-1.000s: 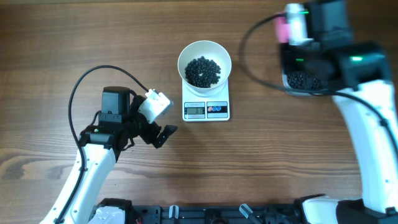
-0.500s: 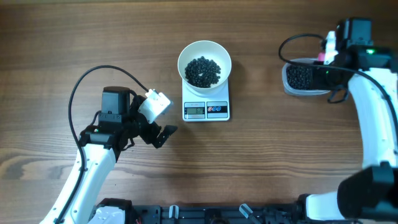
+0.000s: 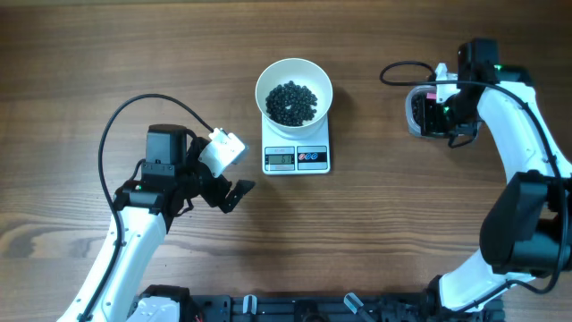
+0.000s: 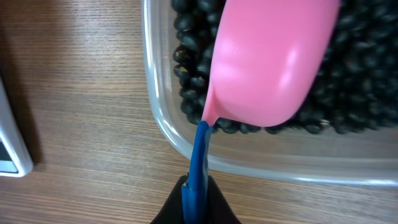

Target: Scoop item into bowl and weigh 150g on scale

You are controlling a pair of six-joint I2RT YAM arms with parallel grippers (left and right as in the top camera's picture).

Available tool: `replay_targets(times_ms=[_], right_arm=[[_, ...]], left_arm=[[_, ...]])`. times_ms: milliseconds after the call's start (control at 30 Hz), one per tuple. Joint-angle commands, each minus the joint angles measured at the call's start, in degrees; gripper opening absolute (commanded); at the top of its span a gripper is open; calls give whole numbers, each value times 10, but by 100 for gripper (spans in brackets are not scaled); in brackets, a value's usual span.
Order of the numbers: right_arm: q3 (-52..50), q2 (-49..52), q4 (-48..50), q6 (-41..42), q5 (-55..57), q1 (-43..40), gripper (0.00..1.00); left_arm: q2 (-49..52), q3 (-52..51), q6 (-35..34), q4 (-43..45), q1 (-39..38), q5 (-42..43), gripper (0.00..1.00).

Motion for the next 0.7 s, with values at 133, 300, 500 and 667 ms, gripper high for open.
replay_targets(times_ms=[133,300,500,667], right_arm=[[-3,21,-3,-15,-134,-37,4],[-3,20,-17,-31,-180,-86,4],[-3,20,-24,-59,-250,-135,4],[-4,20,-28,-57,-261,-170,4]], left_arm=[[-5,-6,10,1,-4,11,100],[-5,-6,11,1,-4,11,100],[-5,-6,11,1,-4,11,100],[-5,-6,10,1,-4,11,100]])
